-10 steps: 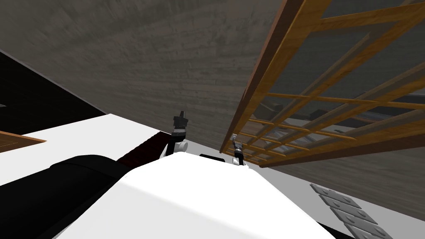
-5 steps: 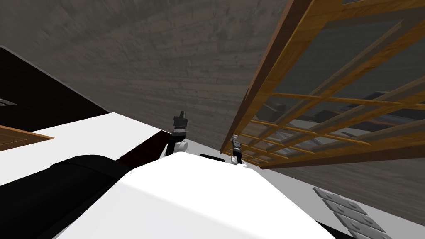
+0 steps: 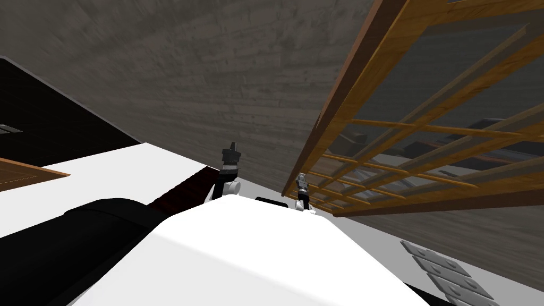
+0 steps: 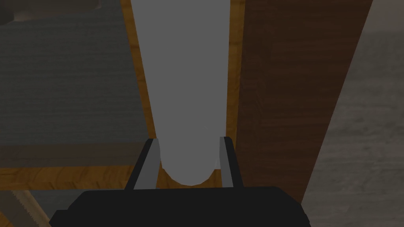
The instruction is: Pull the door open
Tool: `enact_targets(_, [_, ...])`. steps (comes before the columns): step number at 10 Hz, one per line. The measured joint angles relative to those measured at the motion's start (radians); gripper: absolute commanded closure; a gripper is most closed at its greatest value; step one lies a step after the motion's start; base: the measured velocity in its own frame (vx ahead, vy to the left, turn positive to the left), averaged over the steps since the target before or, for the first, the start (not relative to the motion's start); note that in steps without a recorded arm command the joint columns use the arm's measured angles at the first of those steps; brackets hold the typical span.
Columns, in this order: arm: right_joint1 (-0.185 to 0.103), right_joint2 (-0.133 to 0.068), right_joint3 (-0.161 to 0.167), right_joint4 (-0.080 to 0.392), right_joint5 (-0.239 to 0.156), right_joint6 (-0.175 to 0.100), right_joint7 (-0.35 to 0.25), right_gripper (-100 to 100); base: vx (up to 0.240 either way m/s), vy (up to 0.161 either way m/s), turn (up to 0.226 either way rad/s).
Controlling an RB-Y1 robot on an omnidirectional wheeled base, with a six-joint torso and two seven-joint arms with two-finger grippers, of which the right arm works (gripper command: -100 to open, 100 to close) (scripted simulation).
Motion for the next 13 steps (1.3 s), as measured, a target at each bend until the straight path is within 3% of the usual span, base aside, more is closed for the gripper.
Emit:
enact_targets(2, [-0.006, -0.013, -0.001, 0.016, 0.027, 0.009, 0.004, 100, -0.008, 0.003, -0.005])
enact_targets(3, [0.014, -0.016, 0.007, -0.014, 0.047, 0.03, -0.006, 100, -0.003, 0.008, -0.016])
enact_targets(4, [0.006, -0.031, 0.005, 0.007, 0.069, 0.042, -0.007, 100, -0.004, 0.011, 0.0])
enact_targets(5, [0.033, -0.029, 0.016, -0.041, 0.088, 0.073, -0.02, 100, -0.002, 0.004, -0.015])
enact_targets(6, [0.037, -0.026, 0.017, -0.051, 0.092, 0.085, -0.022, 100, 0.0, 0.0, 0.0])
enact_targets(9, [0.006, -0.045, 0.006, 0.016, 0.101, 0.067, -0.006, 100, 0.001, 0.0, -0.005])
enact_targets(10, [0.025, -0.038, 0.011, -0.016, 0.114, 0.085, -0.008, 100, 0.0, 0.01, 0.0])
enact_targets(12, [0.04, -0.054, 0.021, -0.027, 0.158, 0.132, -0.024, 100, -0.004, 0.013, -0.018])
enact_targets(13, [0.074, -0.056, 0.036, -0.08, 0.196, 0.191, -0.045, -100, -0.06, 0.089, 0.001])
